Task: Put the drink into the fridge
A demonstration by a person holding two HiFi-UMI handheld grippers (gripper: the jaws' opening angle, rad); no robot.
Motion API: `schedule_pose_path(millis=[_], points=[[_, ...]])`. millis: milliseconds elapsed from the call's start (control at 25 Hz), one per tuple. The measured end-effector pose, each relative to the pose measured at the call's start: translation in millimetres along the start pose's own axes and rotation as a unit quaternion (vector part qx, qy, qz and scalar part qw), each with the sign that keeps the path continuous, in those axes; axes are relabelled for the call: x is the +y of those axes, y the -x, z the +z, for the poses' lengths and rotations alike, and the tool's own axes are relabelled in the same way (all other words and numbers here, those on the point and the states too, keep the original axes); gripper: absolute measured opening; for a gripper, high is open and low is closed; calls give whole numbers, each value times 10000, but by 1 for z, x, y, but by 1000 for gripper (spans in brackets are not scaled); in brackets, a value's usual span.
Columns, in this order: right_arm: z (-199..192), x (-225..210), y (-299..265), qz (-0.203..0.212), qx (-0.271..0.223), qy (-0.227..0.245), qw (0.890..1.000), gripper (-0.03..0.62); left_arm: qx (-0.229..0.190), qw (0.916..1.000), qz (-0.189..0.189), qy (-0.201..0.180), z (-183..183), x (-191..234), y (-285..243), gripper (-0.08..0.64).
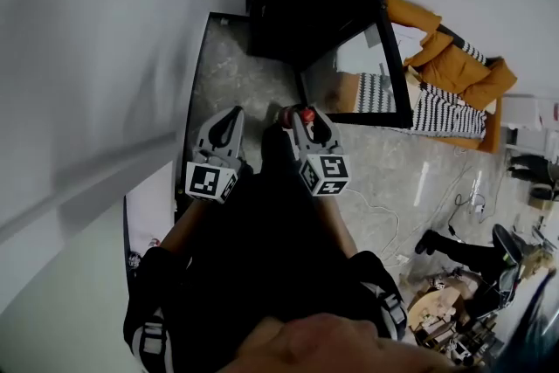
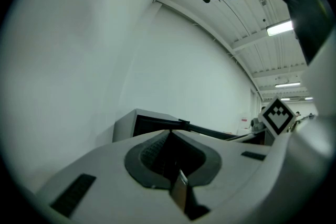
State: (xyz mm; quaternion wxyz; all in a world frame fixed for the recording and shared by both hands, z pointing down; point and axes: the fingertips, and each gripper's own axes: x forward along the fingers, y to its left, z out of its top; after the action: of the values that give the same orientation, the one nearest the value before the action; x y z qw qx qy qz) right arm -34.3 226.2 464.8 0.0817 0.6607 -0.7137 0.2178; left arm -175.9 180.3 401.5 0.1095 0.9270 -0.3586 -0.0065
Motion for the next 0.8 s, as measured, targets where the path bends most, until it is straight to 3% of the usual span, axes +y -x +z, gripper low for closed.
schedule_pose_path(millis=[800], points=[[64, -103, -130, 760, 401, 425, 9954, 143, 9, 9976, 686, -43, 28, 15, -168, 6]])
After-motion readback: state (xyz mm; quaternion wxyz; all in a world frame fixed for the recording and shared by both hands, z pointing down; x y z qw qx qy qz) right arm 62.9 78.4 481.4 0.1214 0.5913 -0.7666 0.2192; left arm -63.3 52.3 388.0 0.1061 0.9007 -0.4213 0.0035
